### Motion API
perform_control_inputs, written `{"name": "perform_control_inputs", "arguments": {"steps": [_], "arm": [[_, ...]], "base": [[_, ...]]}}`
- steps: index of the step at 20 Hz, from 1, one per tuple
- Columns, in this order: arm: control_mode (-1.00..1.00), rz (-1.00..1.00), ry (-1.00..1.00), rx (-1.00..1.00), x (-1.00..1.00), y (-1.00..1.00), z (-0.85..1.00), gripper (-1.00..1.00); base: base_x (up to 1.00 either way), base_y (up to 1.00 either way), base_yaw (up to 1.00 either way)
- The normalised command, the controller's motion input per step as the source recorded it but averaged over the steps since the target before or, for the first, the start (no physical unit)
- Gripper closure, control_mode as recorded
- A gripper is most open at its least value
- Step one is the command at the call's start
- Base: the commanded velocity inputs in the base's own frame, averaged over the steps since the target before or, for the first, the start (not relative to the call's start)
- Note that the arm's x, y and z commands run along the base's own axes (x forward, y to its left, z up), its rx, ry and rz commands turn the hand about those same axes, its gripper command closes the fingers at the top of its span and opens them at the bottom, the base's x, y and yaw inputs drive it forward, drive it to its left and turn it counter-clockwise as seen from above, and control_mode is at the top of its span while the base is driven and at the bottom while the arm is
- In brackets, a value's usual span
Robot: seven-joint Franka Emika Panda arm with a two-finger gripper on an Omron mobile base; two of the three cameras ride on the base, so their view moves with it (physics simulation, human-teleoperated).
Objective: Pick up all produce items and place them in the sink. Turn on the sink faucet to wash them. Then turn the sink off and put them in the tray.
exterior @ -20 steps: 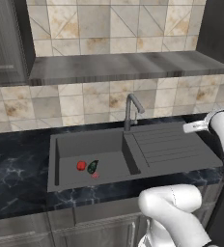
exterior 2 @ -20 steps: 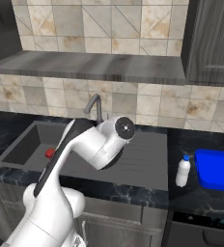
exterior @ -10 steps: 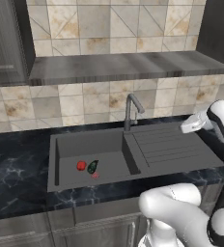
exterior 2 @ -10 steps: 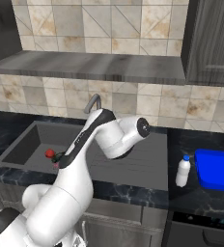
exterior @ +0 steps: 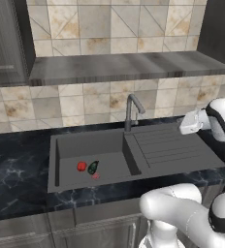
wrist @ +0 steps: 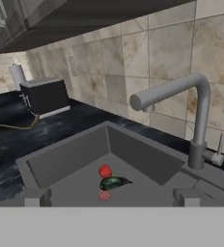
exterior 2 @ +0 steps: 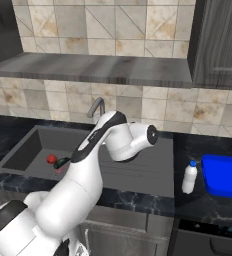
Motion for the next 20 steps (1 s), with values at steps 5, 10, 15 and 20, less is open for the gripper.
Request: {"name": "perform_control_inputs", "arguments": {"steps": [5, 10, 15, 20], "arm": [[-1.00, 0.00, 0.00, 0.00, 0.19, 0.15, -0.03, -1.00], [-1.00, 0.00, -0.02, 0.00, 0.32, 0.23, -0.07, -1.00], [-1.00, 0.01, -0.12, 0.00, 0.29, 0.10, -0.17, -1.00], [-1.00, 0.04, -0.13, 0.00, 0.26, 0.03, -0.16, -1.00]], "base": [[0.00, 0.00, 0.00], [0.00, 0.00, 0.00], [0.00, 0.00, 0.00], [0.00, 0.00, 0.00]]}}
